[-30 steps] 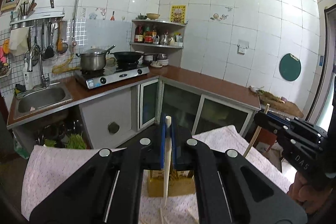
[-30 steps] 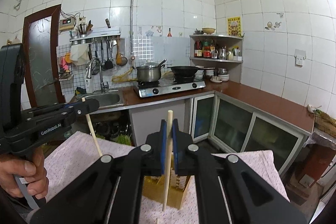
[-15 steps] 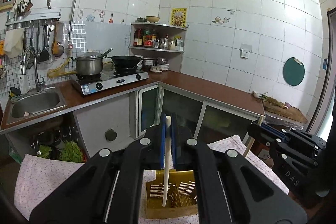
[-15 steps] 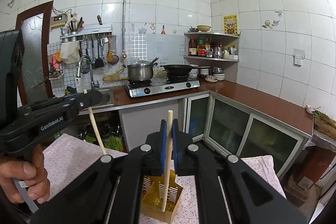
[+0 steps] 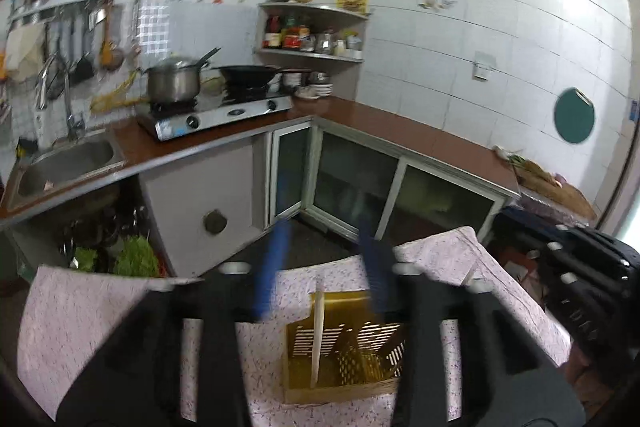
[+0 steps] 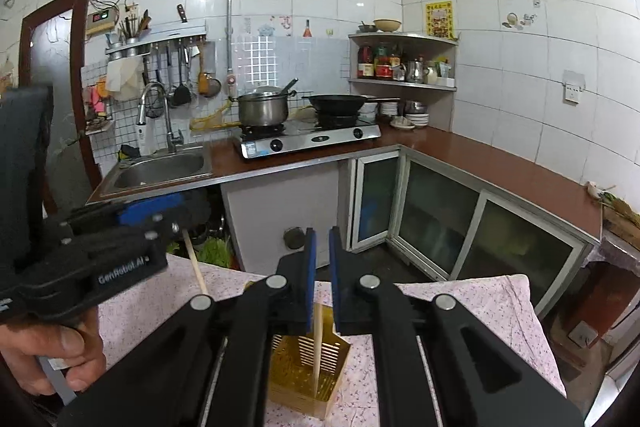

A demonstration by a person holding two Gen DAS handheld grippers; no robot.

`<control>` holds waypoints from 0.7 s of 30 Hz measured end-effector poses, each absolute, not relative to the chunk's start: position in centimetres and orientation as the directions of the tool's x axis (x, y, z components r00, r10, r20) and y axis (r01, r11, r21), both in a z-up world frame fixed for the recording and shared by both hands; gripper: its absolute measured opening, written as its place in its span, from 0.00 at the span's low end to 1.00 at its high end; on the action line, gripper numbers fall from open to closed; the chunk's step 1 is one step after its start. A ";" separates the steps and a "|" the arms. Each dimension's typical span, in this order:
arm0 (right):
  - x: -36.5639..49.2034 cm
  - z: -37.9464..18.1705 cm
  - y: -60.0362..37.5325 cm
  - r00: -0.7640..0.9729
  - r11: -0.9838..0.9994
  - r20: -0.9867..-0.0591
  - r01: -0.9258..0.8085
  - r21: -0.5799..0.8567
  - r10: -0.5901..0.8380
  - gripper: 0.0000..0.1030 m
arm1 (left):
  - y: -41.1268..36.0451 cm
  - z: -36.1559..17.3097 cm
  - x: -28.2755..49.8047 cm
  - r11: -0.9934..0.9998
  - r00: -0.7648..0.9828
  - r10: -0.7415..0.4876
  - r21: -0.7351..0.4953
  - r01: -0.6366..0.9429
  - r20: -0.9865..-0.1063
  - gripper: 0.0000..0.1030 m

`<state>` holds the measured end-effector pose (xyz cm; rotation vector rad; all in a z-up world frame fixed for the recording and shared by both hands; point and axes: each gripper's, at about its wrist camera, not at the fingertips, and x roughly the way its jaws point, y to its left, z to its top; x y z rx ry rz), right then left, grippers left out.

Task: Organize utensils
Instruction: 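Open both tools to drop the chopsticks into the yellow holder, then move both open tools back down to the remaining utensils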

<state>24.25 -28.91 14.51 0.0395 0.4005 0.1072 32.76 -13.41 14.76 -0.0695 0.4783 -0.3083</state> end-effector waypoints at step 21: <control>9.9 4.3 -36.4 0.872 0.987 -0.487 0.030 0.159 0.052 0.34 | -0.5 3.4 17.6 0.991 0.774 -0.129 -0.112 0.075 -0.620 0.49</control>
